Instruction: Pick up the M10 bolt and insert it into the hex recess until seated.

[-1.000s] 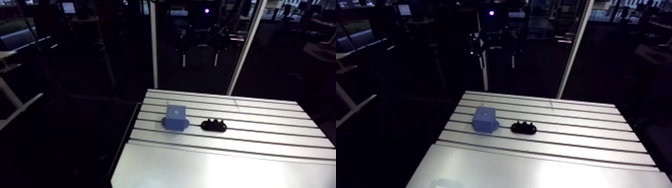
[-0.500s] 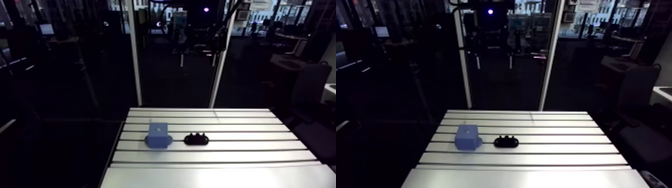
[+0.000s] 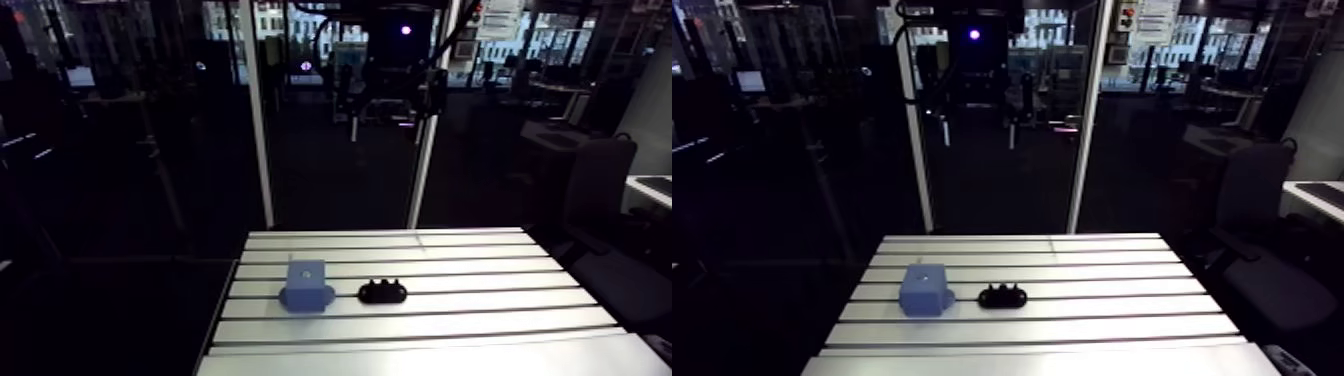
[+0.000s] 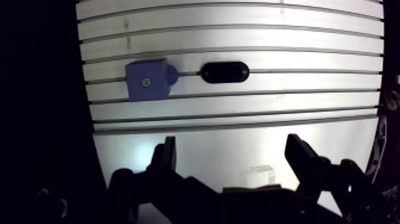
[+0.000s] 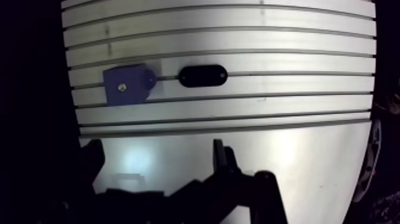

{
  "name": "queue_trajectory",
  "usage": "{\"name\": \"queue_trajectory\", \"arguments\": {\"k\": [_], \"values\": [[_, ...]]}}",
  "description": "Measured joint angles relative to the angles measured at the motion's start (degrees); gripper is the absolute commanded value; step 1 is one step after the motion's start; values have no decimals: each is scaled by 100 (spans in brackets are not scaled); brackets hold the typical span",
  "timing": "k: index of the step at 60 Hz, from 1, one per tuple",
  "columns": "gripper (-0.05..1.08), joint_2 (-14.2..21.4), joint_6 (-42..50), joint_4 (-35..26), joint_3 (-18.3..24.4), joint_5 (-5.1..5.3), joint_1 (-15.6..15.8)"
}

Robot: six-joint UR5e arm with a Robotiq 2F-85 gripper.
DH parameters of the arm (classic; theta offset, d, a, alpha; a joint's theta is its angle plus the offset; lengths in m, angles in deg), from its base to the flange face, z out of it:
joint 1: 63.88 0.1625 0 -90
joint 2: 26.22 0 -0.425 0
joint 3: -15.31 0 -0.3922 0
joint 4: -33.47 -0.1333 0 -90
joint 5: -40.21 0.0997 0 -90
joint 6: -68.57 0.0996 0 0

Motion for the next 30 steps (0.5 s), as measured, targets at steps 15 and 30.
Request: {"name": "queue_trajectory", "arguments": {"k": [15, 30], "values": [[1, 98, 14, -73, -76, 35, -7], [1, 210, -9, -217, -133, -123, -8]]}}
